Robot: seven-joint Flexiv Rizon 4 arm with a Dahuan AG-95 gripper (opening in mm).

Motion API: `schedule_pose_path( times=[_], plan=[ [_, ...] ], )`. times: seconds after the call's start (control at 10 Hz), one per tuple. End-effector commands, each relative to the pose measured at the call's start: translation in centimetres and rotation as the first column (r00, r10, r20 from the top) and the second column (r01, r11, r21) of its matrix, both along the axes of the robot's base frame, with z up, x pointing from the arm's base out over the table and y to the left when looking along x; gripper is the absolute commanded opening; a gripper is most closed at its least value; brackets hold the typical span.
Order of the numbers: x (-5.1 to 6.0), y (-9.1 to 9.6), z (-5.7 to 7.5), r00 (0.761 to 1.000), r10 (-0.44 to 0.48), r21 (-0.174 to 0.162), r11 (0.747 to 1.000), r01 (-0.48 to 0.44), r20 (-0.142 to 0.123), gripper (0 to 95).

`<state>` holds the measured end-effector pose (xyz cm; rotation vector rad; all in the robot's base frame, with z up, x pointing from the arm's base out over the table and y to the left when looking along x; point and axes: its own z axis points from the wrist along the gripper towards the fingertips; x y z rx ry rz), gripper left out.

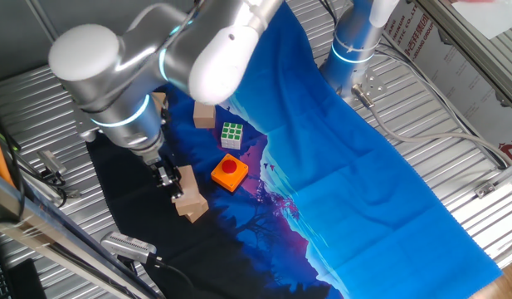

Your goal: Stack the blocks in a vertical line of five

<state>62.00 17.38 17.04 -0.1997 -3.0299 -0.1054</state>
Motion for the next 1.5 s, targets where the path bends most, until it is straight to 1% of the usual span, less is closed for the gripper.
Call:
schedule_pose_path(
  times=[0.1, 0.2, 0.3, 0.4, 0.5, 0.7, 1.0, 1.2, 1.3, 1.4, 1.5],
  plan=[
    [0.2, 0.0, -0.1, 1.0, 0.004, 0.0, 1.0, -0.004, -0.002, 0.0],
    [0.2, 0.0, -0.2, 1.0, 0.006, 0.005, 1.0, -0.006, 0.0, 0.0],
    [0.3, -0.1, -0.3, 1.0, 0.012, 0.014, 1.0, -0.012, 0.014, 0.0],
    [0.3, -0.1, -0.3, 1.0, 0.016, 0.02, 1.0, -0.016, 0.021, 0.0],
    [0.3, -0.3, -0.3, 0.998, 0.049, 0.018, 0.999, -0.049, 0.033, 57.0],
    [0.5, -0.5, -0.7, 0.994, 0.084, 0.027, 0.996, -0.086, 0.066, 95.0],
    [0.5, -0.5, -0.8, 0.995, 0.079, 0.028, 0.996, -0.081, 0.067, 95.0],
    [0.5, -0.6, -0.7, 0.995, 0.078, 0.04, 0.996, -0.08, 0.062, 95.0],
    [0.6, -0.9, -0.3, 0.994, 0.091, 0.042, 0.995, -0.094, 0.057, 95.0],
    [0.7, -1.8, 0.4, 0.99, 0.126, 0.043, 0.991, -0.128, 0.055, 95.0],
    [0.8, -3.0, 1.3, 0.987, 0.152, 0.048, 0.987, -0.154, 0.044, 95.0]
  ],
)
